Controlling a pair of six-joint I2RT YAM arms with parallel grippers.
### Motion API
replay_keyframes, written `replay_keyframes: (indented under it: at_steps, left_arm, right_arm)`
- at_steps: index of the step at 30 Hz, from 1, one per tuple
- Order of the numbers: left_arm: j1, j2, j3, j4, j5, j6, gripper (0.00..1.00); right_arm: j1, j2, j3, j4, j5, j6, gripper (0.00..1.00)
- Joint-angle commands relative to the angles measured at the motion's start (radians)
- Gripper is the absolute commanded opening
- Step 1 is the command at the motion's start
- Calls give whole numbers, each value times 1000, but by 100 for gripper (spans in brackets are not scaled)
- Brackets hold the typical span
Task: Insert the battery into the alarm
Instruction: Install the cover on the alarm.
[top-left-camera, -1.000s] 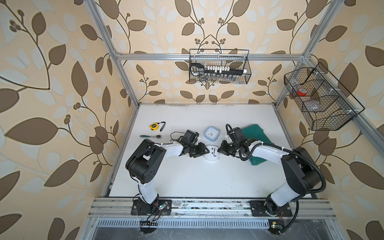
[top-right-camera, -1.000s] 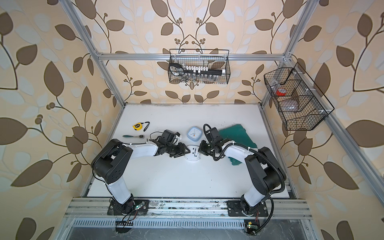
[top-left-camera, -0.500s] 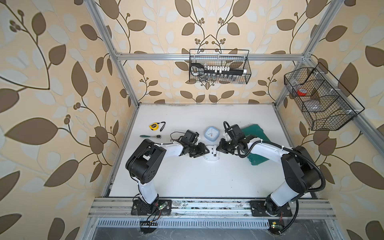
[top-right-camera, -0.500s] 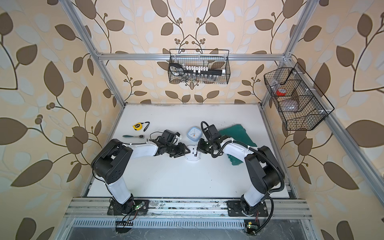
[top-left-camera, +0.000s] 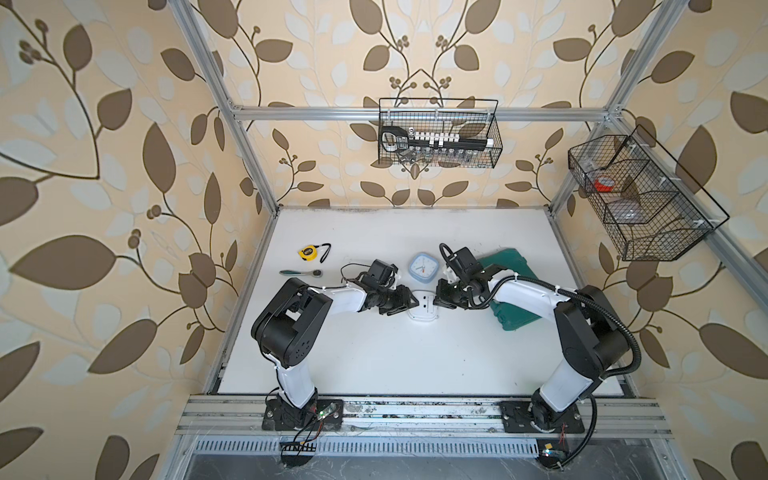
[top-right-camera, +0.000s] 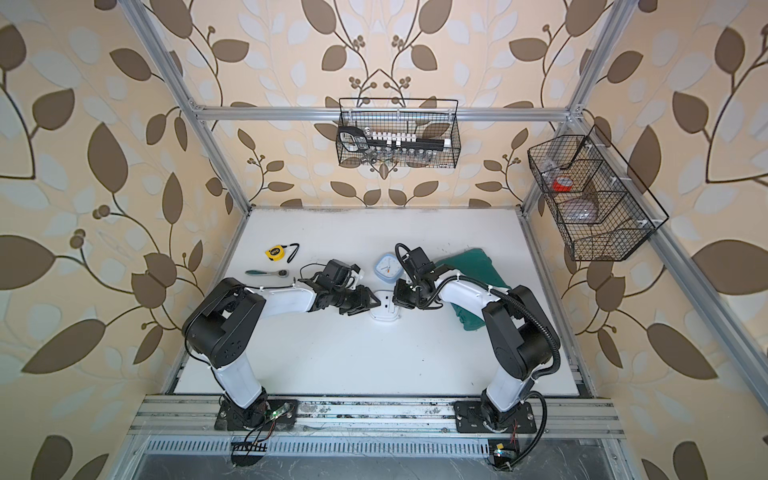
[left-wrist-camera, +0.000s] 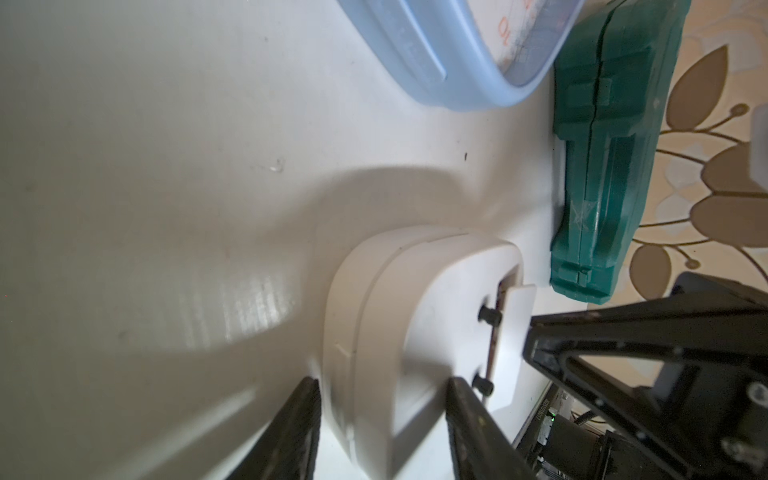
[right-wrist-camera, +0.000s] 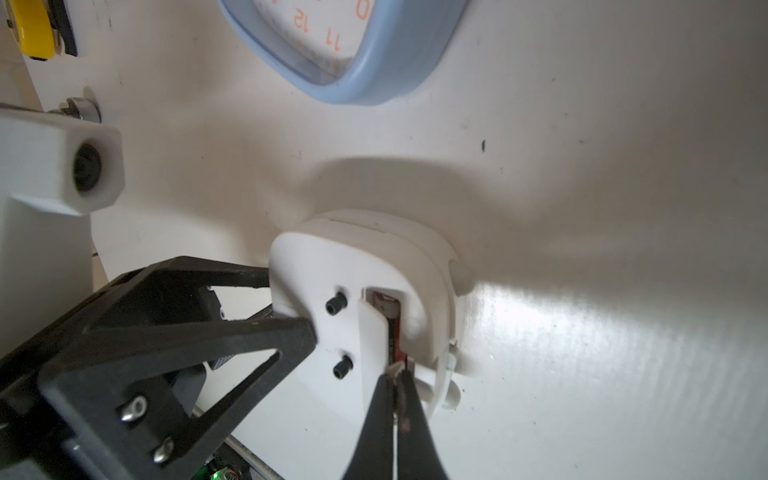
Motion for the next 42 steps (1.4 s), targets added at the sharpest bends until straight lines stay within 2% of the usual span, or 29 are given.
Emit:
replay_keyframes:
  at_steps: [1,22,31,42]
  left_arm:
    - [3,35,-15,-110,-63,27,50]
    - [3,35,-15,-109,-59,26,50]
    - [3,37,-15,-109,-58,26,50]
    - [4,38,-14,-109,-56,27,50]
  right_arm:
    - [8,14,32,-49,33,-16,0]
    - [27,70,84,-85,47,-2,0]
    - [26,73,74,-39,-10,40,0]
    - [24,44,39,-35,56,102,0]
